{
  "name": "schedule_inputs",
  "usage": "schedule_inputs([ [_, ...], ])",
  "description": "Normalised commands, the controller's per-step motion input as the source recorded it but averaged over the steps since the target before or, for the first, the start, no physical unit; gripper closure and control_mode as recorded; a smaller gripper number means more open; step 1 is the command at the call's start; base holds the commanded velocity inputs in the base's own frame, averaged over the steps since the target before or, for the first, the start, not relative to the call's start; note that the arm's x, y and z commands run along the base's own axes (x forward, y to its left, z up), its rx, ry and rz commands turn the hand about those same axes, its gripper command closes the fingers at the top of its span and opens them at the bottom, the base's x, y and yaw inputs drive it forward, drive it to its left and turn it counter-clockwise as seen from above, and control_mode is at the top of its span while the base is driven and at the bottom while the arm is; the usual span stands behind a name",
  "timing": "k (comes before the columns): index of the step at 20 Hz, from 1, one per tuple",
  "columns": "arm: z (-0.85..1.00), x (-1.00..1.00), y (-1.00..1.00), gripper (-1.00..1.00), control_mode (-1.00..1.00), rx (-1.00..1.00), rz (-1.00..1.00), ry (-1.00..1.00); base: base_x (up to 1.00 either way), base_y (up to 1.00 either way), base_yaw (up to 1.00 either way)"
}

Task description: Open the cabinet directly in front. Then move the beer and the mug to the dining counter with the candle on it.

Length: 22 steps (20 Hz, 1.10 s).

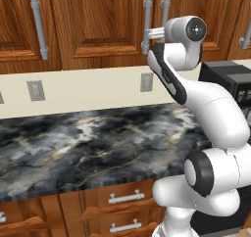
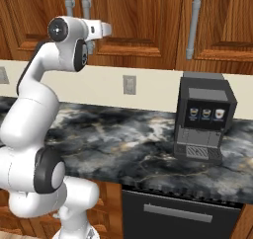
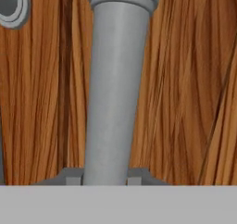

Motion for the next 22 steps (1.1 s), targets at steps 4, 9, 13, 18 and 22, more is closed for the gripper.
schedule_inputs([
  [4,0.44,-0.46,-0.31,1.00,-1.00,0.04,-0.02,-0.04,0.00,0.00,0.00],
  [9,0.40,-0.61,-0.44,1.00,-1.00,0.05,-0.06,0.00,0.00,0.00,0.00],
  [13,0.38,-0.71,-0.59,1.00,-1.00,0.07,-0.08,0.00,0.00,0.00,0.00],
  [18,0.35,-0.78,-0.71,1.00,-1.00,0.09,-0.08,0.00,0.00,0.00,0.00],
  [22,0.29,-0.77,-0.78,1.00,-1.00,0.09,-0.08,0.00,0.00,0.00,0.00],
])
